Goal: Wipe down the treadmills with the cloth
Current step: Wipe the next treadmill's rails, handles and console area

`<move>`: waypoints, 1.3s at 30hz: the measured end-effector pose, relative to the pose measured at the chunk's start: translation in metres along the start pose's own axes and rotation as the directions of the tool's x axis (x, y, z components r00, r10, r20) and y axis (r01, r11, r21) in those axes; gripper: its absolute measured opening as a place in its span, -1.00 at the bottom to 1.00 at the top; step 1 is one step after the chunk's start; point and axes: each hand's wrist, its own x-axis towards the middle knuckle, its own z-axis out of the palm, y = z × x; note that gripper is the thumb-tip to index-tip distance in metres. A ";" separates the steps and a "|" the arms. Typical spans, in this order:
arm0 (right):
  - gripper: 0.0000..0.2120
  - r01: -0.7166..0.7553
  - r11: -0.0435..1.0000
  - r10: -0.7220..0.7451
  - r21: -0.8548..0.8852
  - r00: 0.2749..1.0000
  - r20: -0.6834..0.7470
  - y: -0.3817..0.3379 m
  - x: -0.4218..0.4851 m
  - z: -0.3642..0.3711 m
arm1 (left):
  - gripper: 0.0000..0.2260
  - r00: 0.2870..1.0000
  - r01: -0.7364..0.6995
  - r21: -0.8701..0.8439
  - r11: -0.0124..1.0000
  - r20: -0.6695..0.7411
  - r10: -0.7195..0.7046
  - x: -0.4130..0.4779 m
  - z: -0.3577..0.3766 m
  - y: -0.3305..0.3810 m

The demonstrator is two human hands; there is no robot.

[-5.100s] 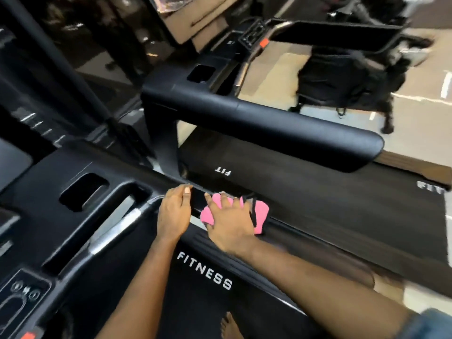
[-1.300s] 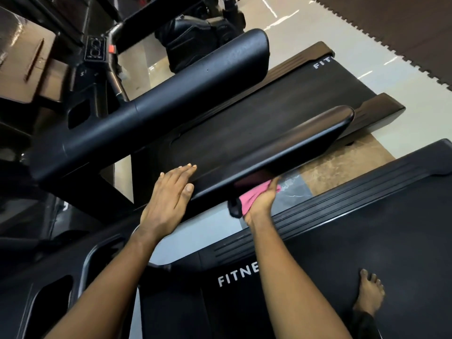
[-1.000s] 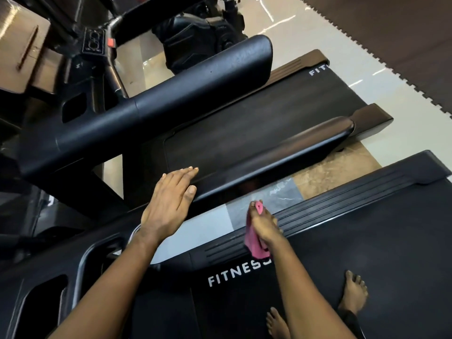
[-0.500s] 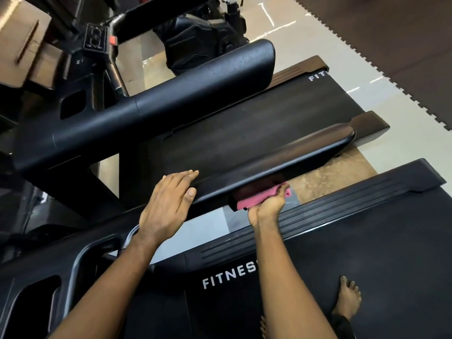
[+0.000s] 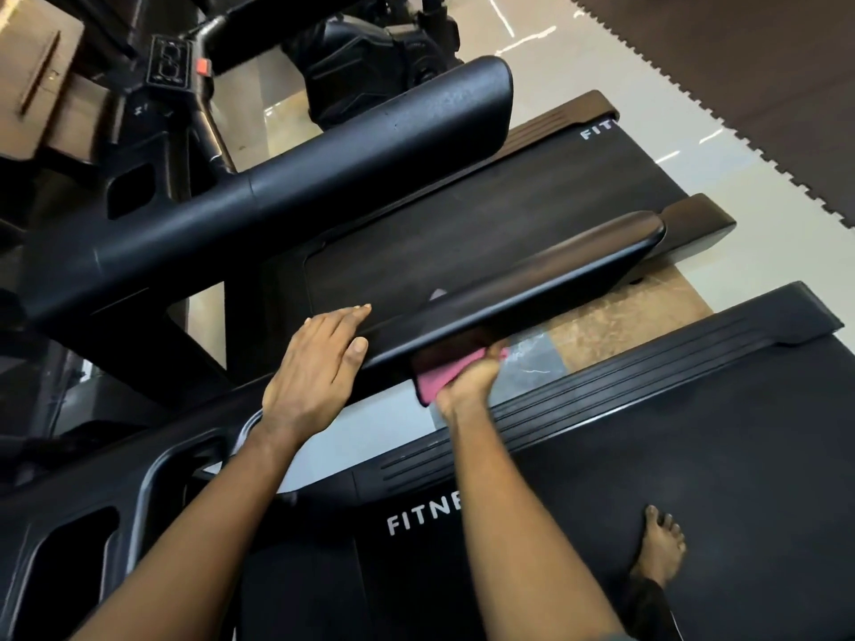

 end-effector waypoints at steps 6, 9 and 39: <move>-0.19 -0.036 0.969 0.012 -0.245 0.995 -0.097 0.011 -0.038 -0.016 | -0.56 0.997 -0.017 -0.143 0.990 -0.077 0.006 -0.009 -0.006 0.002; -0.24 0.072 0.988 -0.098 -0.138 0.976 -0.192 -0.001 -0.042 -0.005 | -0.58 0.975 0.058 -0.225 0.973 -0.197 -0.103 -0.027 -0.017 0.001; -0.63 0.495 0.486 -0.367 -0.720 0.863 0.346 0.094 -0.187 0.019 | -0.52 0.780 0.575 -0.184 0.797 -0.171 -0.602 -0.139 -0.015 -0.036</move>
